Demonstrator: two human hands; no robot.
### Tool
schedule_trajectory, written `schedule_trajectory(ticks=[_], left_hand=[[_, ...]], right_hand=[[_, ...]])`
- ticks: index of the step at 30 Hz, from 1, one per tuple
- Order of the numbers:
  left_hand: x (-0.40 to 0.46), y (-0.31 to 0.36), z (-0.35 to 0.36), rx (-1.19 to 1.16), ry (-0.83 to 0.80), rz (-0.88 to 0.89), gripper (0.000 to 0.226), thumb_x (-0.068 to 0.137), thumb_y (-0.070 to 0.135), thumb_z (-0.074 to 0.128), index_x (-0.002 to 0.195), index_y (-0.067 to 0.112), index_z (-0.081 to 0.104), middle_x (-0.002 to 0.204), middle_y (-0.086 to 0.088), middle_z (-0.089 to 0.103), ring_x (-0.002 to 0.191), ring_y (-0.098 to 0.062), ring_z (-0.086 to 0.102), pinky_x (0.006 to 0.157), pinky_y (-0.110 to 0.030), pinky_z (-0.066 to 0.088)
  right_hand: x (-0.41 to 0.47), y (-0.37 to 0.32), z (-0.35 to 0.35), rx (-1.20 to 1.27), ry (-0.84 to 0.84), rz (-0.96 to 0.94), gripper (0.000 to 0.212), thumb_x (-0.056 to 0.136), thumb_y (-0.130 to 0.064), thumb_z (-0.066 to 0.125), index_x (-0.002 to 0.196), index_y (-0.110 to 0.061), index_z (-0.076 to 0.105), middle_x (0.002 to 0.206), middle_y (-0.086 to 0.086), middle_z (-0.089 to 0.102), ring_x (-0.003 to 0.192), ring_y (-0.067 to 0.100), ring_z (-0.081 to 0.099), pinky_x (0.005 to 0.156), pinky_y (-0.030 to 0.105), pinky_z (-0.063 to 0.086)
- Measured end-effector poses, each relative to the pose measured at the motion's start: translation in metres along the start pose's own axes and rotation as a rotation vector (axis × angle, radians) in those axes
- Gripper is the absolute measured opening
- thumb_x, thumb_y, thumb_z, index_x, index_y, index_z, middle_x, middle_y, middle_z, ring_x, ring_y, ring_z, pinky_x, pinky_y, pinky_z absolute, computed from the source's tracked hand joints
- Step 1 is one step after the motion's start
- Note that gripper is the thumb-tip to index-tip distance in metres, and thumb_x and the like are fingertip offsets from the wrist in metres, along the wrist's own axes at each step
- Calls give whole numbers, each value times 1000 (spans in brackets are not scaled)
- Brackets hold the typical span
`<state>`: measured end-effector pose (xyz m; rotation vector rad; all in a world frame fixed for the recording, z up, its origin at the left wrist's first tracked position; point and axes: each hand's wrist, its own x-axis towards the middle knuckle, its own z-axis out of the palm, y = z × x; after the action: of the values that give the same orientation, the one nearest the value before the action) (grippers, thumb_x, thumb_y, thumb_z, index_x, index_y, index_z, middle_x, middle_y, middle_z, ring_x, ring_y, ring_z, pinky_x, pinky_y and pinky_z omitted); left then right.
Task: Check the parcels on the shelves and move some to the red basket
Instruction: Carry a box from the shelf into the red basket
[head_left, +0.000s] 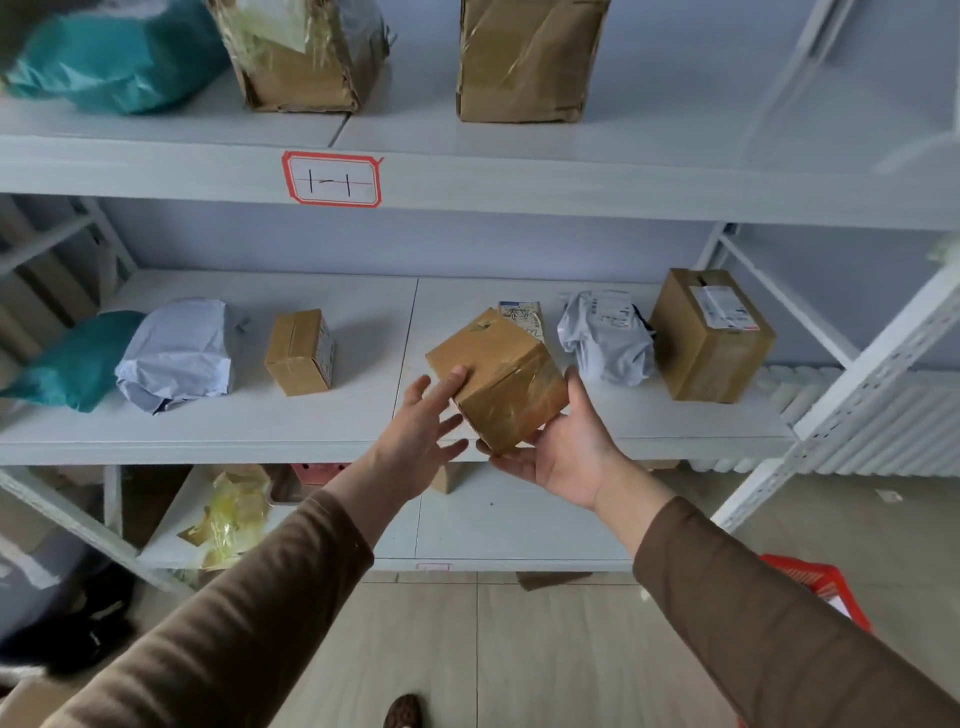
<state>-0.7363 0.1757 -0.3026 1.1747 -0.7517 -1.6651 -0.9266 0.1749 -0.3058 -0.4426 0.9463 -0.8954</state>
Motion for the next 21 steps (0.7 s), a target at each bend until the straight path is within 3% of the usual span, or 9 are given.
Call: schedule_trajectory(ticks=[3,7,9,13,17,21], left_hand=[[-16,-3,9,-58,-122,-119,58,91,54,70,136,19,59,132,-20,66,124,-35,66,110,-55,49],[-24,-9,11,-92,-123,-95,74,82,46,83,143,19,52,137,-22,63,119,-37,69,101,-57,55],[-28,-9,13,-65,-98,-60,81,79,44,86,148,25,47,138,-18,62,119,-34,69,96,-54,58],[-37,-8,16,20,-86,14,85,79,40,84,150,36,38,136,-8,63,119,-29,67,91,-46,58],[-47,-5,21,49,-128,2,76,83,47,79,148,37,42,138,-8,62,122,-29,66,94,-45,56],[-52,-5,19,31,-133,-36,67,87,56,74,144,33,48,138,-15,61,122,-31,66,95,-46,57]], right_hand=[[-16,-1,-6,-77,14,-29,89,88,-86,29,136,-19,62,128,15,71,104,36,73,85,43,61],[-28,-7,-12,-152,180,-131,61,99,-66,42,124,-16,67,116,10,69,94,25,67,80,36,58],[-36,-13,-14,-209,236,-209,45,101,-56,50,115,-17,68,115,12,69,96,27,67,87,41,58],[-58,-23,-10,-414,144,-233,69,77,-79,60,122,-28,71,120,2,75,115,21,66,104,49,49],[-68,-23,-5,-521,126,-256,42,84,-61,71,116,-34,69,117,-4,76,116,16,65,112,50,45],[-71,-23,-1,-456,167,-250,35,84,-59,73,107,-33,70,107,-2,79,114,19,68,110,47,48]])
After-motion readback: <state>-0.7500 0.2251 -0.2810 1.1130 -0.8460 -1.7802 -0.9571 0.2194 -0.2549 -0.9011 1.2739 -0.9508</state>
